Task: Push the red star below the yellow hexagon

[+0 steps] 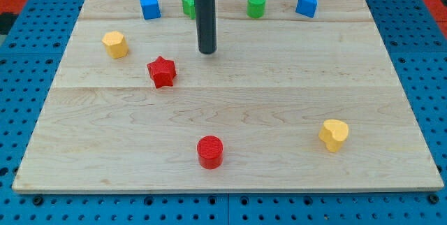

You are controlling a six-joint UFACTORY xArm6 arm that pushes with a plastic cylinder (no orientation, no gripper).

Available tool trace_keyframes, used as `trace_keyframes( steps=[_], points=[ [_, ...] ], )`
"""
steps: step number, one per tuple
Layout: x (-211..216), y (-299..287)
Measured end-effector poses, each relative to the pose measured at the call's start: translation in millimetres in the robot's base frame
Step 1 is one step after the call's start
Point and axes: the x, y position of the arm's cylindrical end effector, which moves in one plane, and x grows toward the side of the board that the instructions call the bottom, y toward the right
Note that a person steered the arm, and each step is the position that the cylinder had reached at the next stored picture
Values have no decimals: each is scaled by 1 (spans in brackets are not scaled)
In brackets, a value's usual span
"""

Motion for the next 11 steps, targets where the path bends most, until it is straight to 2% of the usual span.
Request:
trace_keyframes(
  steps=[1, 2, 5, 6, 7, 8, 9, 10, 11],
  points=[
    [31, -18],
    [38, -60],
    [39, -123],
    [41, -103],
    [62, -18],
    [104, 56],
    [160, 95],
    [190, 63],
    [200, 3]
  ],
)
